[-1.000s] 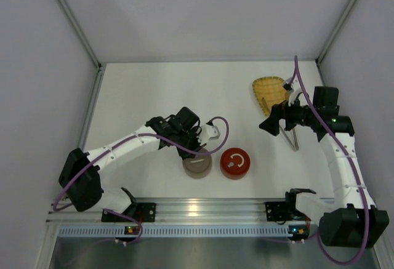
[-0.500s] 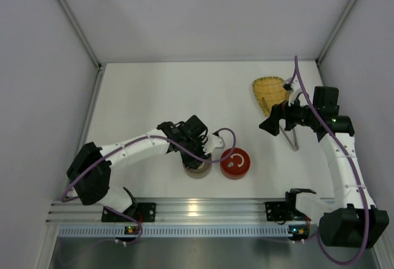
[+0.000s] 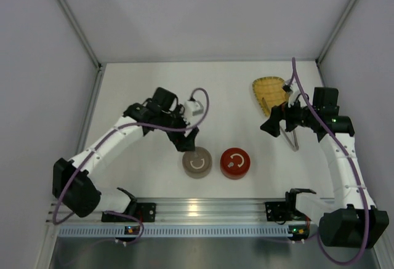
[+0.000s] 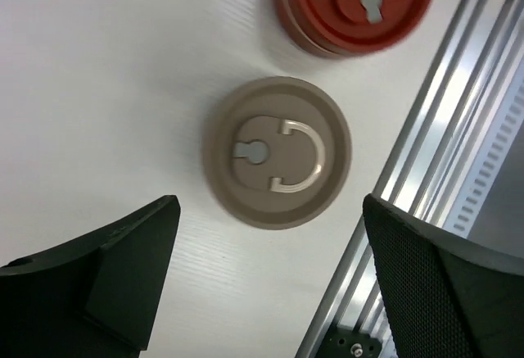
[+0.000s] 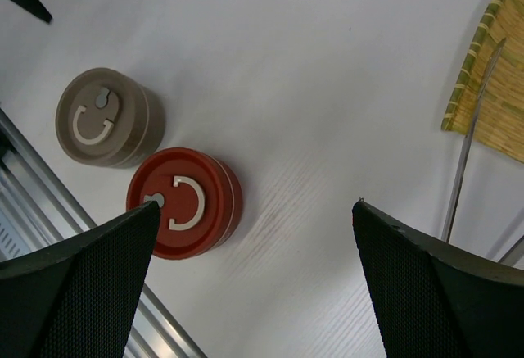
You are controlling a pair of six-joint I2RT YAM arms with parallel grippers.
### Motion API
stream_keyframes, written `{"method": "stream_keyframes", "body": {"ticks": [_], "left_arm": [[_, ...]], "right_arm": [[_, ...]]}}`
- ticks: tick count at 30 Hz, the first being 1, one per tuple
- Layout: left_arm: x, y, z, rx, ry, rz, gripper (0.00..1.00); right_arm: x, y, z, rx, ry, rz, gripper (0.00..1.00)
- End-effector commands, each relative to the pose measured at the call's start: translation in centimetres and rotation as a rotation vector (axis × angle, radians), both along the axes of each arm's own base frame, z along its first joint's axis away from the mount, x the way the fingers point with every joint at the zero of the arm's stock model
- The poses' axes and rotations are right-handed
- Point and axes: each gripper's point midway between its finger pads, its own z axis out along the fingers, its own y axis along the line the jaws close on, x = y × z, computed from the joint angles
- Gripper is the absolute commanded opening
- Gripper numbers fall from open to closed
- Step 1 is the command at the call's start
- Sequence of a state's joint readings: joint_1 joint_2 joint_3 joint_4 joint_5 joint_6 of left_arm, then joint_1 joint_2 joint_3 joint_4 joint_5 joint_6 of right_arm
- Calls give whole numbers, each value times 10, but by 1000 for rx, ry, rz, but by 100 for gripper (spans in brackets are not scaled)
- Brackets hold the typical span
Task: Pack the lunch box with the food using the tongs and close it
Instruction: Reset both arms
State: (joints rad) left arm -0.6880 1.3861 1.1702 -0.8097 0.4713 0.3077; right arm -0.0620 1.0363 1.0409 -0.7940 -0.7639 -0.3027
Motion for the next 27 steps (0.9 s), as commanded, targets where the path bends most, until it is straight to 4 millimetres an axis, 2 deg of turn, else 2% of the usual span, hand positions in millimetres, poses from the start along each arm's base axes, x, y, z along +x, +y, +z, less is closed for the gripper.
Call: {"method": "stream_keyframes", "body": {"ticks": [1,2,6,8,9,11,13,15,20,27], "left_arm": [[29,35,52,-193,53,182,98],[37,42,60,-215,55,241,98],[76,90,55,-103,-37,546,98],[75,100,50,-83,-39,566,98],[70,103,42,-80,-19,567,98],[67,111,39,-92,-18,602,98],[68,120,29,-71,-23,639,98],[67,129,24,-52,-40,669,98],[72,146,29,-45,-145,755,98],[66,152,39,-63,-205,769,98]], "right_arm": [[-1,-7,7,-44,-44,-11,99],[-1,-9,6,-53,-47,-16,99],[-3,-19,-13,-103,-12,-66,99],[-3,-26,-23,-133,1,-97,99],[-5,-29,-33,-147,8,-114,99],[-9,-38,-49,-186,25,-156,99],[-6,-44,-51,-202,11,-195,99],[-8,-46,-47,-203,2,-219,99],[-8,-50,-43,-204,-21,-265,100],[-9,-51,-36,-188,-55,-293,99]]}}
